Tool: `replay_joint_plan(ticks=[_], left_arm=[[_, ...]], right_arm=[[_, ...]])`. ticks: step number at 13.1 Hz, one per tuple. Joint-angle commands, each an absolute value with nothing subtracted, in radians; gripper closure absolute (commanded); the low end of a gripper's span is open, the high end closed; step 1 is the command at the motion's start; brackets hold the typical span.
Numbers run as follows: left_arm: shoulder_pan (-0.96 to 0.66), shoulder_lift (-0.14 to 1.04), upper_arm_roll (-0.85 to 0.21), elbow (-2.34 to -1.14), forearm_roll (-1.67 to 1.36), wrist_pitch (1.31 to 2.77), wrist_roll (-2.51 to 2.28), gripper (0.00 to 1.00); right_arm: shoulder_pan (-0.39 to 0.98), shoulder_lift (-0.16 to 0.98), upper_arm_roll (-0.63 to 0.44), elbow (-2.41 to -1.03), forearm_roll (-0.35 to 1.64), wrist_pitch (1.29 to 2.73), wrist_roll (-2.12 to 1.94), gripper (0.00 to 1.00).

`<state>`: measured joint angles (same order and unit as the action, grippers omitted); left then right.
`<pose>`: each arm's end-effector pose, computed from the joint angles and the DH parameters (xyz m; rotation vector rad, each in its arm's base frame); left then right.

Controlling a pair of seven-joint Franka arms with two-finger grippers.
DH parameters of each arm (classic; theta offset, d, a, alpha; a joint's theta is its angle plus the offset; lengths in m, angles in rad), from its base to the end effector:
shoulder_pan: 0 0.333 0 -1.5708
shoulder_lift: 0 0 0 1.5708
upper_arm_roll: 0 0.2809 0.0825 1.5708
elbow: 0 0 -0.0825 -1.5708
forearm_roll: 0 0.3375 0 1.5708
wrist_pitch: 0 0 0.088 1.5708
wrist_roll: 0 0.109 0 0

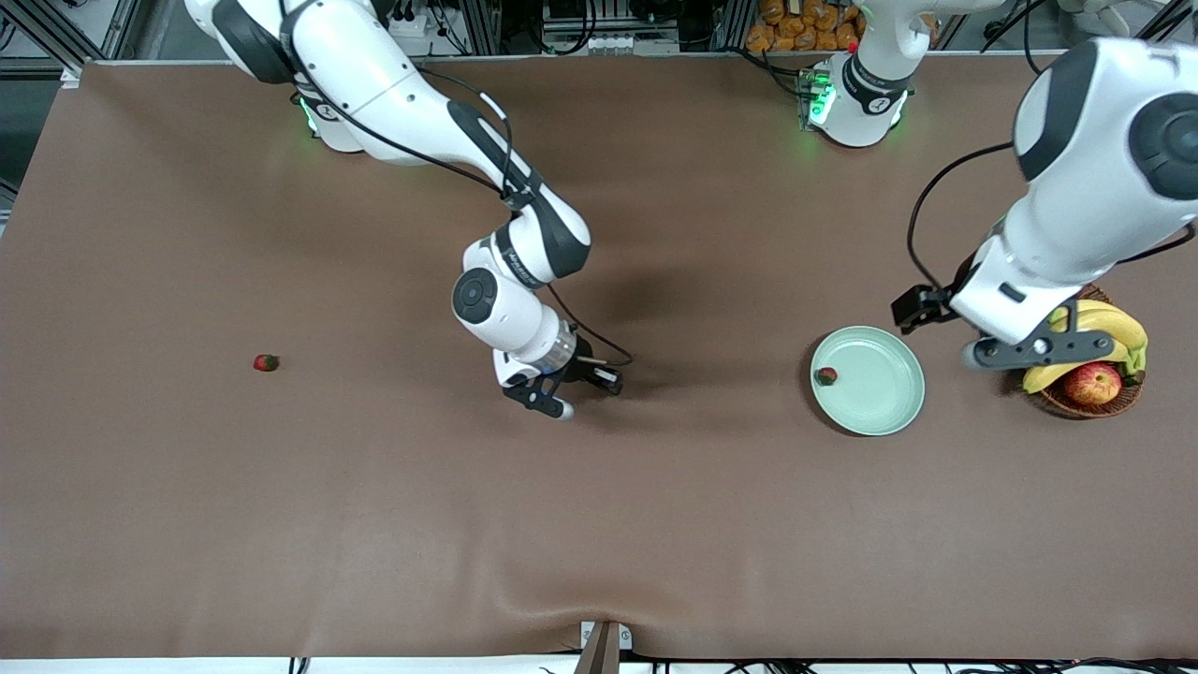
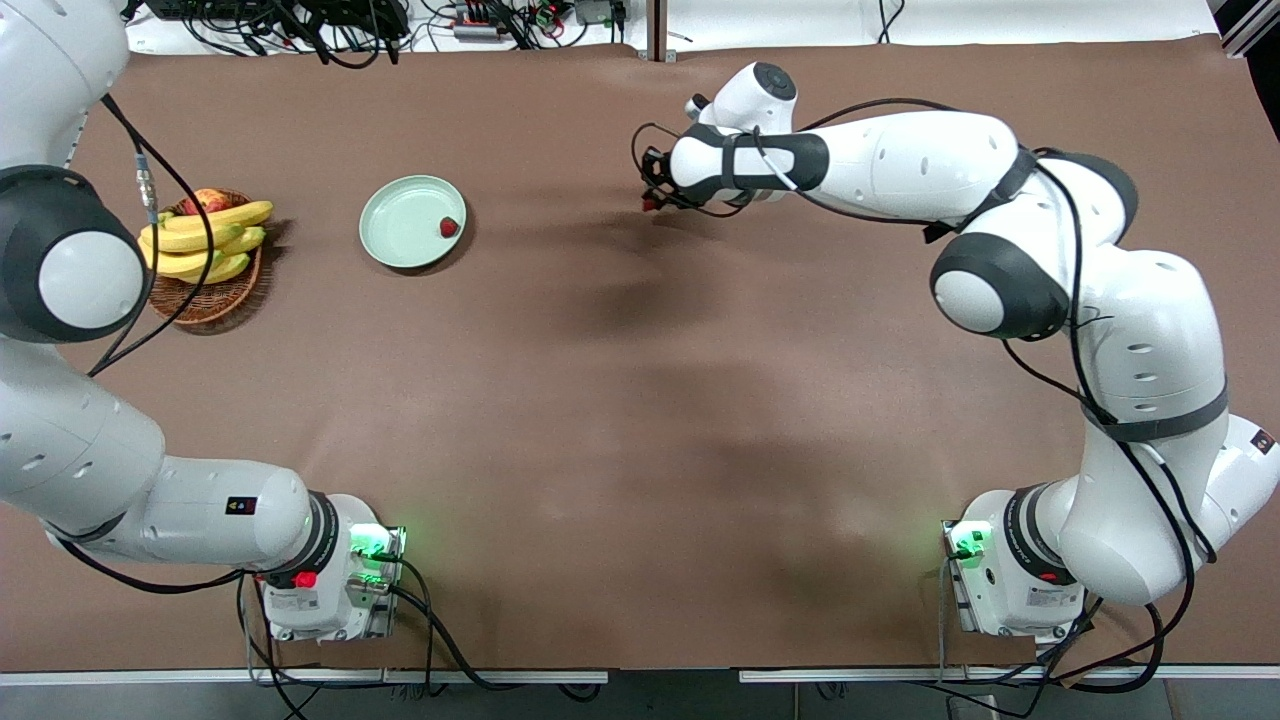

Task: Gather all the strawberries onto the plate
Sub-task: 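Release the strawberry onto the plate while the right gripper grasps another, then carry the second strawberry mid-table with the right gripper while the left gripper approaches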

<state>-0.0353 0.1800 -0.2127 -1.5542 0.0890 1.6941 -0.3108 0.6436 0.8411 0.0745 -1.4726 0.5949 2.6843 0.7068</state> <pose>0.5478 -0.1209 0.5108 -3.0821 -0.0816 0.0319 0.5352 0.4306 0.2178 -2.5213 0.6639 -0.0005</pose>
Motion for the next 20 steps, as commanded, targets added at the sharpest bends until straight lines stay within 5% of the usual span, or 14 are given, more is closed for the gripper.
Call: replay_joint_plan(ticks=[1, 5, 6, 8, 9, 12, 16, 20], left_arm=[[-0.049, 0.186, -0.230, -1.589, 0.072, 1.718, -0.317, 0.00], [-0.090, 0.230, -0.267, -1.679, 0.074, 1.854, -0.379, 0.00], [-0.101, 0.230, -0.268, -1.724, 0.072, 1.920, -0.383, 0.00], [-0.135, 0.250, -0.272, -1.804, 0.072, 2.049, -0.434, 0.00], [-0.147, 0.282, -0.273, -1.818, 0.072, 2.098, -0.464, 0.00], [-0.192, 0.376, -0.272, -1.818, 0.075, 2.212, -0.563, 0.00], [-0.306, 0.550, -0.270, -1.738, 0.087, 2.408, -0.870, 0.00], [-0.392, 0.719, -0.252, -1.579, 0.086, 2.448, -1.225, 0.00]], right_arm=[[0.678, 0.900, 0.061, -1.390, 0.644, 2.729, 0.733, 0.95], [0.710, 0.949, 0.061, -1.368, 0.644, 2.796, 0.762, 0.86], [0.710, 0.951, 0.061, -1.371, 0.643, 2.795, 0.767, 0.72], [0.710, 0.948, 0.060, -1.377, 0.631, 2.793, 0.750, 0.14], [0.703, 0.942, 0.058, -1.379, 0.626, 2.792, 0.747, 0.00], [0.654, 0.891, 0.054, -1.394, 0.618, 2.734, 0.746, 0.00], [0.436, 0.741, 0.054, -1.587, 0.519, 2.550, 0.645, 0.00], [0.177, 0.617, 0.054, -1.654, 0.384, 2.214, 0.416, 0.00]])
